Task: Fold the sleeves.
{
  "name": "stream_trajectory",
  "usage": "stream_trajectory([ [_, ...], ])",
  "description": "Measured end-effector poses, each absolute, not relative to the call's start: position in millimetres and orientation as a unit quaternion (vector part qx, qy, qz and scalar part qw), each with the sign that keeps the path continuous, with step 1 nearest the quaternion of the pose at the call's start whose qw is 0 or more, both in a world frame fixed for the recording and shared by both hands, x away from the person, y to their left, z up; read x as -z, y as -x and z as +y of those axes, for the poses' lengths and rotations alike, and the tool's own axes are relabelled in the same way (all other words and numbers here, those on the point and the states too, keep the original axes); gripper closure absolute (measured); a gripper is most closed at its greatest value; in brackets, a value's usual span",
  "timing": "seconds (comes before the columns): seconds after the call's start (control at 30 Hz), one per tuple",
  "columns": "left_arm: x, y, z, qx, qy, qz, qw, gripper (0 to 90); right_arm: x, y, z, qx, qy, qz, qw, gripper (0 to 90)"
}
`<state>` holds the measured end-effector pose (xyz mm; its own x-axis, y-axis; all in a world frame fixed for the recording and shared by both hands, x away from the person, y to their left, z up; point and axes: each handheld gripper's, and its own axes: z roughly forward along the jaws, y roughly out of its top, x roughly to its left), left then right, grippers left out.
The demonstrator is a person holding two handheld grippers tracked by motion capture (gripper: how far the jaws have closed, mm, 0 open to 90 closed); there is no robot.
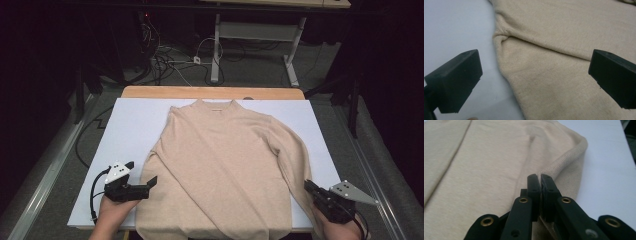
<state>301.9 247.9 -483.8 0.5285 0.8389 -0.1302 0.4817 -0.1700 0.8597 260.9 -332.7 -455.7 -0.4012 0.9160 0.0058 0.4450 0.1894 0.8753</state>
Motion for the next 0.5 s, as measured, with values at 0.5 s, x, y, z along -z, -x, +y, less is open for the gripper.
stream_trajectory([
  [0.5, 484.0, -300.7, 248.3, -0.193, -0.74, 0.441, 0.47, 0.0, 429.9, -292.8, -270.7, -0.443, -0.419, 0.746, 0.265, 87.1],
])
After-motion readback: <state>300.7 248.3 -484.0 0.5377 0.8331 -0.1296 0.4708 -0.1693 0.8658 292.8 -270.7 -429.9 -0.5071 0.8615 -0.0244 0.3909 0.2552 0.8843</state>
